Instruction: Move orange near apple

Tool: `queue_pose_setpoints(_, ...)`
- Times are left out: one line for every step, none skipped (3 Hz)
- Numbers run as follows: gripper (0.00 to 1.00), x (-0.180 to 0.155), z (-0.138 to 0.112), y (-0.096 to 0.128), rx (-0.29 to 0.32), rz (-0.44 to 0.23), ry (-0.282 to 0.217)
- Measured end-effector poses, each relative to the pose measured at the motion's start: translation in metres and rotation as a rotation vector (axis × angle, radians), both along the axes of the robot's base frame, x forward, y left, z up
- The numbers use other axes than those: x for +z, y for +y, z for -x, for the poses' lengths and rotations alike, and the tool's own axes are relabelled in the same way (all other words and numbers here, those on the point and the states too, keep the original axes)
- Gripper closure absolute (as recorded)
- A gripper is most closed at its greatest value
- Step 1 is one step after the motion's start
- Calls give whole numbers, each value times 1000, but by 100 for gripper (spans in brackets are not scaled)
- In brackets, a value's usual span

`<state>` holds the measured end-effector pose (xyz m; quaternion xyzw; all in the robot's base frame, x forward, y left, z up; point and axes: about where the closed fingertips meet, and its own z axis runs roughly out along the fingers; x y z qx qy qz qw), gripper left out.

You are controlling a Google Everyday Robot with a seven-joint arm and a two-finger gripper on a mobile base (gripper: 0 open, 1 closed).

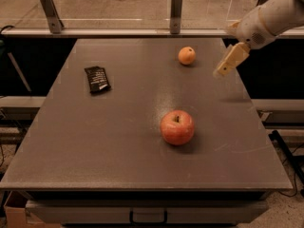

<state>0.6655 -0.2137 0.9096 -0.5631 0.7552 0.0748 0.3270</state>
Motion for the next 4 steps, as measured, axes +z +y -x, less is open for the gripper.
queue_pose_setpoints(0, -24, -37, 13, -48, -87, -10)
queue_pose_setpoints(0, -49, -60, 29, -88, -172, 7)
queue_pose_setpoints(0, -62, -71, 52, -93, -238, 35)
queue_pose_setpoints(17, -65, -75, 77, -74, -289, 62)
